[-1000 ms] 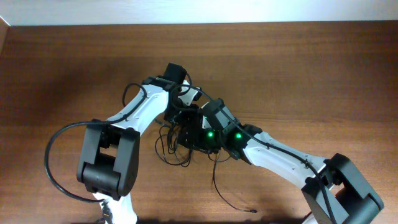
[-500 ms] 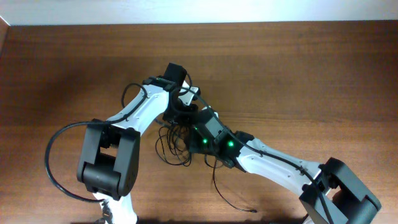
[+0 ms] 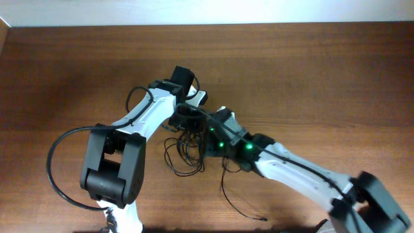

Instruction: Untangle cables

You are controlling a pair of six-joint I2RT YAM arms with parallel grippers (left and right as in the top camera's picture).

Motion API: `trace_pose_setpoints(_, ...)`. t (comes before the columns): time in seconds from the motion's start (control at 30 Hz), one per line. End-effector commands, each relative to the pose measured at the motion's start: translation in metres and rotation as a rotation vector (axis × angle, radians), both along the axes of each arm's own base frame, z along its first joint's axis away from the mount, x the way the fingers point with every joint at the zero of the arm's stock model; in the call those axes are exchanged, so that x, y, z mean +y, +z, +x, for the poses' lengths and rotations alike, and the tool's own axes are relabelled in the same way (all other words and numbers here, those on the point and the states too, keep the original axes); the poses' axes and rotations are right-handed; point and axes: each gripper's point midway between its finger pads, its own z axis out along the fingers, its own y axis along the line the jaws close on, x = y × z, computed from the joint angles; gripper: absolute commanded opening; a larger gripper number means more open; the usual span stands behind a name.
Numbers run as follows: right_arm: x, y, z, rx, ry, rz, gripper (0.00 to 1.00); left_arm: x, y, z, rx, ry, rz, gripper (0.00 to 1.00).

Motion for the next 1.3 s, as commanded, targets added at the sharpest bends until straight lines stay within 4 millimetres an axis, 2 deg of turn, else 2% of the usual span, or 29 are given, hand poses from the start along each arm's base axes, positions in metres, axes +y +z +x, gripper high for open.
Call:
trace_pose_setpoints(0.0, -0.019, 0.021, 0.003, 0.021, 0.023, 0.026, 0.52, 0.001, 0.002, -0.002, -0.003, 0.003, 0.009, 0.29)
trace_pose_setpoints(0.03, -0.033, 0.013, 0.001, 0.045, 0.032, -0.024, 0.52, 0.001, 0.002, -0.002, -0.003, 0.003, 0.009, 0.29)
trace_pose_setpoints(0.1, -0.049, 0.002, -0.006, 0.069, 0.074, -0.093, 0.55, 0.001, 0.002, -0.002, -0.004, 0.003, 0.009, 0.29)
trace_pose_setpoints(0.23, -0.056, -0.011, -0.018, 0.108, 0.092, -0.130, 0.56, 0.001, 0.002, -0.002, -0.004, 0.003, 0.009, 0.30)
trace_pose_setpoints(0.3, -0.053, -0.017, -0.021, 0.131, 0.104, -0.122, 0.57, 0.001, 0.002, -0.002, -0.004, 0.003, 0.009, 0.32)
trace_pose_setpoints(0.37, -0.044, -0.018, -0.023, 0.146, 0.130, -0.078, 0.58, 0.001, 0.002, -0.002, -0.004, 0.003, 0.009, 0.53)
trace_pose_setpoints(0.4, -0.035, -0.018, -0.025, 0.143, 0.154, -0.055, 0.57, 0.001, 0.002, -0.002, -0.004, 0.003, 0.009, 0.61)
trace_pose_setpoints(0.47, -0.020, -0.019, -0.029, 0.122, 0.194, -0.041, 0.57, 0.001, 0.002, -0.002, -0.004, 0.003, 0.009, 0.68)
trace_pose_setpoints(0.5, -0.009, -0.019, -0.033, 0.106, 0.224, -0.033, 0.58, 0.001, 0.002, -0.002, -0.004, 0.003, 0.009, 0.68)
trace_pose_setpoints(0.57, -0.001, -0.024, -0.036, 0.079, 0.241, -0.057, 0.57, 0.001, 0.002, -0.002, -0.004, 0.003, 0.009, 0.68)
trace_pose_setpoints(0.7, 0.004, -0.042, -0.041, 0.076, 0.255, -0.115, 0.57, 0.001, 0.002, -0.002, -0.004, 0.003, 0.009, 0.70)
trace_pose_setpoints(0.83, -0.002, -0.054, -0.032, 0.053, 0.224, -0.167, 0.56, 0.001, 0.002, -0.002, -0.004, 0.003, 0.009, 0.71)
trace_pose_setpoints(0.9, 0.008, -0.049, -0.034, 0.056, 0.248, -0.117, 0.57, 0.001, 0.002, -0.002, -0.004, 0.003, 0.009, 0.71)
trace_pose_setpoints(0.93, 0.019, -0.044, -0.042, 0.084, 0.290, -0.053, 0.56, 0.001, 0.002, -0.002, -0.004, 0.003, 0.009, 0.71)
trace_pose_setpoints(1.0, 0.026, -0.040, -0.052, 0.124, 0.330, -0.001, 0.57, 0.001, 0.002, -0.002, -0.004, 0.003, 0.009, 0.71)
trace_pose_setpoints(1.1, 0.029, -0.039, -0.061, 0.160, 0.352, 0.026, 0.57, 0.001, 0.002, -0.002, -0.004, 0.003, 0.009, 0.72)
trace_pose_setpoints(1.27, 0.029, -0.039, -0.058, 0.147, 0.346, 0.023, 0.57, 0.001, 0.002, -0.002, -0.004, 0.003, 0.009, 0.72)
